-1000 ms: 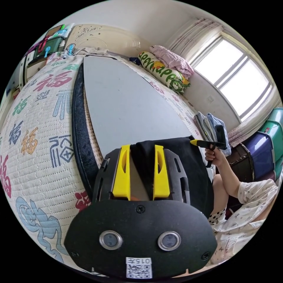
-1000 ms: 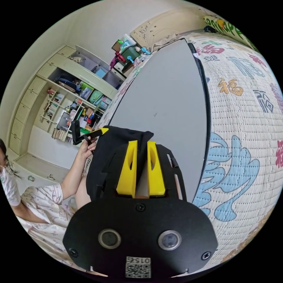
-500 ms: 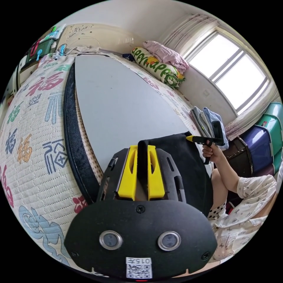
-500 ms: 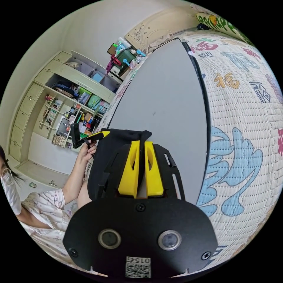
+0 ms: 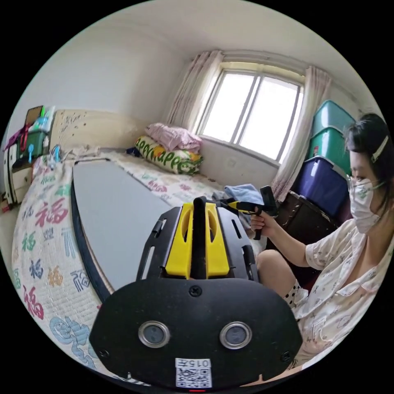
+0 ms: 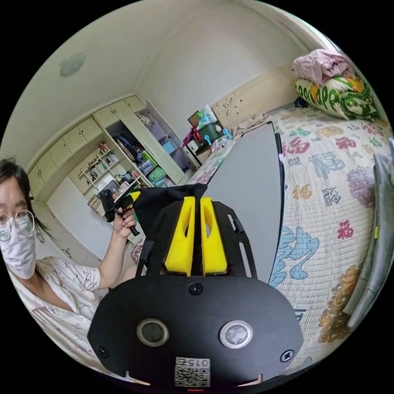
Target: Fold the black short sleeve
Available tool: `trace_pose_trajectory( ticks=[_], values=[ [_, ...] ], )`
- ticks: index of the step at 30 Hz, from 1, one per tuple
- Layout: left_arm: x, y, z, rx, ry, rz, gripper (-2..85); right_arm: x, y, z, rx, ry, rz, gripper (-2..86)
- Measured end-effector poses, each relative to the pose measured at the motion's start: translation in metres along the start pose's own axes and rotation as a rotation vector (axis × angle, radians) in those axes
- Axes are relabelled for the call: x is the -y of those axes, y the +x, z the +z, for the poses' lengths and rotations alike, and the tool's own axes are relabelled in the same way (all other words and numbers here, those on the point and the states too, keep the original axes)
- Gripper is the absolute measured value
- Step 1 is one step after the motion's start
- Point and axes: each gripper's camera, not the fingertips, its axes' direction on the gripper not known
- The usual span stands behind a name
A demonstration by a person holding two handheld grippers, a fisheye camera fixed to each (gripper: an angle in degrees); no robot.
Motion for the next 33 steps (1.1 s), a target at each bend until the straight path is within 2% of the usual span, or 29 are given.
trace_pose_trajectory(
  ticks=[6, 8, 13, 18, 20, 24, 27, 29, 32, 33],
  values=[
    [0.013, 0.162, -0.027, -0.088, 0.137, 0.28, 1.4, -0.016, -0.063, -0.147, -0.147, 0.275, -0.198, 0.7],
    [0.009, 0.216, -0.014, -0.136, 0.187, 0.349, 1.1, -0.034, -0.08, -0.202, -0.261, 0.384, -0.278, 0.7],
    [0.007, 0.291, 0.049, -0.272, 0.225, 0.362, 0.9, -0.05, -0.078, -0.269, -0.54, 0.498, -0.367, 0.7],
    [0.009, 0.337, 0.143, -0.412, 0.211, 0.292, 1.0, -0.029, -0.017, -0.289, -0.79, 0.546, -0.352, 0.6],
    [0.01, 0.346, 0.2, -0.451, 0.181, 0.236, 1.1, -0.005, 0.038, -0.279, -0.907, 0.528, -0.326, 0.6],
    [0.007, 0.346, 0.302, -0.458, 0.105, 0.147, 1.5, 0.042, 0.172, -0.253, -0.973, 0.477, -0.205, 0.6],
    [-0.001, 0.345, 0.4, -0.323, 0.027, 0.135, 2.1, 0.079, 0.314, -0.199, -1.092, 0.37, -0.13, 0.6],
    [-0.01, 0.336, 0.489, -0.215, -0.091, 0.078, 2.8, 0.109, 0.451, -0.152, -1.129, 0.273, -0.007, 0.6],
    [-0.027, 0.339, 0.574, -0.101, -0.22, 0.091, 3.9, 0.131, 0.608, -0.088, -1.182, 0.135, 0.153, 0.8],
    [-0.03, 0.341, 0.583, -0.078, -0.221, 0.111, 4.0, 0.133, 0.63, -0.076, -1.214, 0.122, 0.174, 0.8]
  ],
)
